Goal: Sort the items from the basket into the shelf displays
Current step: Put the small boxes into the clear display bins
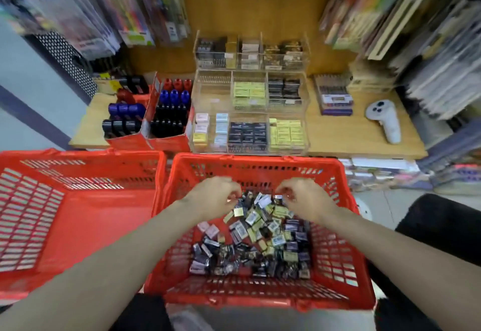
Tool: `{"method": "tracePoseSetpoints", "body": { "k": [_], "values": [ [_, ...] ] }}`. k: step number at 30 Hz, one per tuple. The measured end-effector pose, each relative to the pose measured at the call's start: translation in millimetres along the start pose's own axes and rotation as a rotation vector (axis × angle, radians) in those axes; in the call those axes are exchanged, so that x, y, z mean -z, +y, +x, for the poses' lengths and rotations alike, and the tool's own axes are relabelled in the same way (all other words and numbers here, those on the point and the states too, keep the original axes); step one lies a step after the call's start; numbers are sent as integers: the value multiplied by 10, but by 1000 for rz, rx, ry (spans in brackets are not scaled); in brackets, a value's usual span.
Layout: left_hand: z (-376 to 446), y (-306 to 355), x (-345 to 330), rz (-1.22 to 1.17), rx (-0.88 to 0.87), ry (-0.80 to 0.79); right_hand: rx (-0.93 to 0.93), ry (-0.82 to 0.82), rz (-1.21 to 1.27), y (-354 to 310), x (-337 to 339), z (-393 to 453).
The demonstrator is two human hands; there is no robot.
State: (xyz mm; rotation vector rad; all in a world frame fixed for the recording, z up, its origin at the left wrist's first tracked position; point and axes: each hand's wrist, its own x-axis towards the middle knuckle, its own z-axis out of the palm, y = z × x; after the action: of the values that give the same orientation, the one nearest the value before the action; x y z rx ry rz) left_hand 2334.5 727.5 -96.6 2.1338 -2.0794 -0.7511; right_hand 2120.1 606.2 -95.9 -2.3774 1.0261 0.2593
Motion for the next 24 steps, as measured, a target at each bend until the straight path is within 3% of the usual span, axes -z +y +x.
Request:
{"method": "tracePoseSetpoints", "body": {
  "k": [3,9,13,19,24],
  "values": [
    [17,-39,-434,-206,191,-193,-165,-107,87,193,-353,-33],
    [338,-77,-1050,-422,421,-249,-258,-220,150,454,-846,183],
    [686,-170,-1260,-488,499,-214,-149,-150,92,522,-1098,517],
    [802,-318,-1519,-575,518,-183,131,-66,-267,540,-1482,1011],
    [636,-472,-1641,-687,541,-112,112,-116,-365,563,-1625,1104]
  ]
}}
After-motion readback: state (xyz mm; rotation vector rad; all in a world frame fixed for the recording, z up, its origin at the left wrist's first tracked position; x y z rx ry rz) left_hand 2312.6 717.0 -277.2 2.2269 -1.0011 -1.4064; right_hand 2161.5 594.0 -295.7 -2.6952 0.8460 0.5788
